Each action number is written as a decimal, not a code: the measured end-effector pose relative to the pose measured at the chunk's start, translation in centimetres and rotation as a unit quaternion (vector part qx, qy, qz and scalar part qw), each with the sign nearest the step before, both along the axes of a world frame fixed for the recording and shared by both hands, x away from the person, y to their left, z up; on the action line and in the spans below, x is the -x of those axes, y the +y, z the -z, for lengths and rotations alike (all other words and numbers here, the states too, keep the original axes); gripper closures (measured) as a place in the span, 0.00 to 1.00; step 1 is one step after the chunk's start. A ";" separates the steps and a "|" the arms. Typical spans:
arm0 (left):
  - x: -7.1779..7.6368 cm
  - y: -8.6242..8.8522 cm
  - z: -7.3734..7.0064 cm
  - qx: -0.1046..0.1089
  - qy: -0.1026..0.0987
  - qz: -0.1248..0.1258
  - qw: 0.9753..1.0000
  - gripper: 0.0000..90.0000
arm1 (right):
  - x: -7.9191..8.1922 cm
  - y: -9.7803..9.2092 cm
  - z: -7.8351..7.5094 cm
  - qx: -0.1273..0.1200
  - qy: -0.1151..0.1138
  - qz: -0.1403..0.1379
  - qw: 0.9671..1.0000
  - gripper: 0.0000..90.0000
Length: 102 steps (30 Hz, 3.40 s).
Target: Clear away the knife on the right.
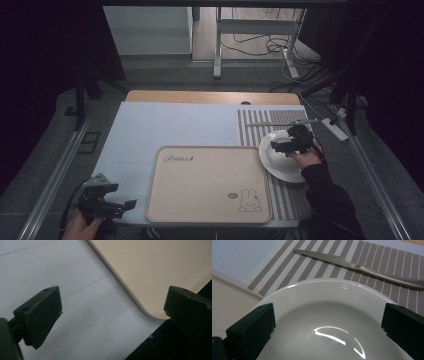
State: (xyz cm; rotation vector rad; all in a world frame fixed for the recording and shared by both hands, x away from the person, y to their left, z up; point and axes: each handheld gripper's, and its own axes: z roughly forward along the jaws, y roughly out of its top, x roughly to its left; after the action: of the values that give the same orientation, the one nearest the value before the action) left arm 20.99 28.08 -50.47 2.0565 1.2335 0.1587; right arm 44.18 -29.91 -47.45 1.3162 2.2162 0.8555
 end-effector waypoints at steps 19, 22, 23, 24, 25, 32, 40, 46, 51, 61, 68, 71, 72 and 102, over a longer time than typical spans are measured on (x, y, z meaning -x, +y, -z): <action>0.0 0.0 0.0 -0.002 -0.001 0.000 1.000 0.03 | -5.4 -1.1 -0.5 0.012 0.008 0.030 0.999 0.00; 0.0 0.0 0.0 -0.002 -0.001 0.000 1.000 0.03 | -6.6 -1.3 -0.3 0.012 0.015 0.038 0.999 0.00; 0.0 0.0 0.0 -0.002 -0.001 0.000 1.000 0.03 | -6.9 -1.3 -0.2 0.012 0.017 0.040 0.999 0.00; 0.0 0.0 0.0 -0.002 -0.001 0.000 1.000 0.03 | -7.1 -1.3 -0.2 0.013 0.019 0.042 0.999 0.00; 0.0 0.0 0.0 -0.002 -0.001 0.000 1.000 0.03 | -7.4 -1.3 -0.2 0.014 0.019 0.043 0.999 0.00; 0.0 0.0 0.0 -0.002 -0.001 0.000 1.000 0.03 | -9.0 -1.4 0.0 0.021 0.023 0.046 0.998 0.00; 0.0 0.0 0.0 -0.002 -0.001 0.000 1.000 0.03 | -10.8 -2.0 0.4 0.035 0.035 0.061 0.997 0.00; 0.0 0.0 0.0 -0.003 -0.001 0.000 1.000 0.03 | -11.8 -2.7 0.7 0.051 0.036 0.067 0.996 0.29; 0.0 -0.1 0.0 -0.005 -0.001 0.001 1.000 0.03 | -12.3 -3.4 0.8 0.049 0.046 0.067 0.995 0.77; 0.0 -0.1 0.0 -0.005 -0.001 0.000 1.000 0.03 | -13.8 -4.0 2.0 0.081 0.059 0.086 0.991 1.00; 0.0 -0.1 0.0 -0.007 -0.002 0.000 1.000 0.03 | -12.6 -4.6 1.8 0.081 0.103 0.064 0.989 1.00; 0.0 -0.2 0.0 -0.008 -0.001 -0.001 1.000 0.03 | -11.6 -5.1 1.6 0.069 0.126 0.052 0.988 1.00; 0.0 -0.2 0.0 -0.007 -0.001 -0.001 1.000 0.03 | -11.4 -5.3 1.5 0.067 0.132 0.048 0.988 1.00; 0.0 -0.2 0.0 -0.011 0.000 -0.002 1.000 0.03 | -13.6 -3.8 2.4 0.079 0.158 0.045 0.983 0.14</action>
State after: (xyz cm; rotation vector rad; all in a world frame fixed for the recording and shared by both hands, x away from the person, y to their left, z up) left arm 21.04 27.86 -50.47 2.0735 1.2399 0.1758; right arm 57.80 -33.74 -49.86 1.5479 2.3805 0.4513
